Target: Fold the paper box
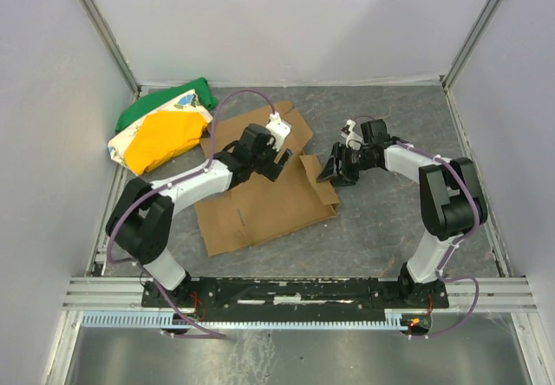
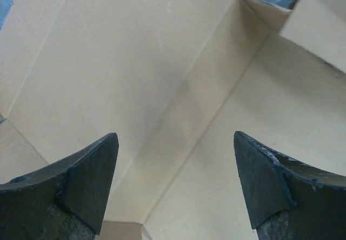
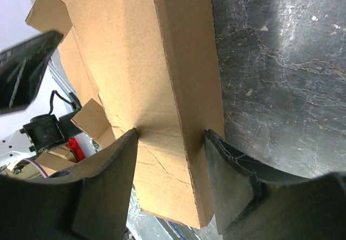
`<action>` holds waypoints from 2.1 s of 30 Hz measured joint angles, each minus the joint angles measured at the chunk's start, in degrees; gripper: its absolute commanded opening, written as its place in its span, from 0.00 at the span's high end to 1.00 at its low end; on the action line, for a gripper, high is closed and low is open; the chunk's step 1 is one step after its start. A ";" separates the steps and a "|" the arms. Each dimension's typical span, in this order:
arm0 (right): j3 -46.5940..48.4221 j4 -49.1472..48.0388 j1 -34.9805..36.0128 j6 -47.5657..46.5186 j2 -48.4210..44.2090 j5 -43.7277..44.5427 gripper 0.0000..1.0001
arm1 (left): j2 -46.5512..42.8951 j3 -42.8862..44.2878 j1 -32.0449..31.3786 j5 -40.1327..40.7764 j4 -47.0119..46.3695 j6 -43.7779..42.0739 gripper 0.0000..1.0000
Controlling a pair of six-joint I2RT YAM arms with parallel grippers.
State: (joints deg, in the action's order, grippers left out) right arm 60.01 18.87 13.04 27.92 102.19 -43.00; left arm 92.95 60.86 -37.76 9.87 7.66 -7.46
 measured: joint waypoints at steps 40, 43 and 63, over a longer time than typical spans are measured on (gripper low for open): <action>0.31 -0.22 0.00 -0.37 0.96 -1.09 0.39 | 12.48 -1.33 6.14 -13.90 -8.79 -13.70 0.71; 0.31 -0.33 0.00 -0.37 0.96 -1.11 0.39 | 11.61 -2.64 6.14 -14.19 -9.25 -13.70 0.67; 0.94 0.52 0.00 -0.90 0.24 0.28 0.36 | 7.76 7.02 6.19 -17.16 -6.78 0.74 0.42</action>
State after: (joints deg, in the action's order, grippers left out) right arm 60.95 19.40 13.04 27.03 102.43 -42.72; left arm 100.71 67.88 -31.57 -7.29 0.89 -6.72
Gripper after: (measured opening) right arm 0.644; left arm 0.577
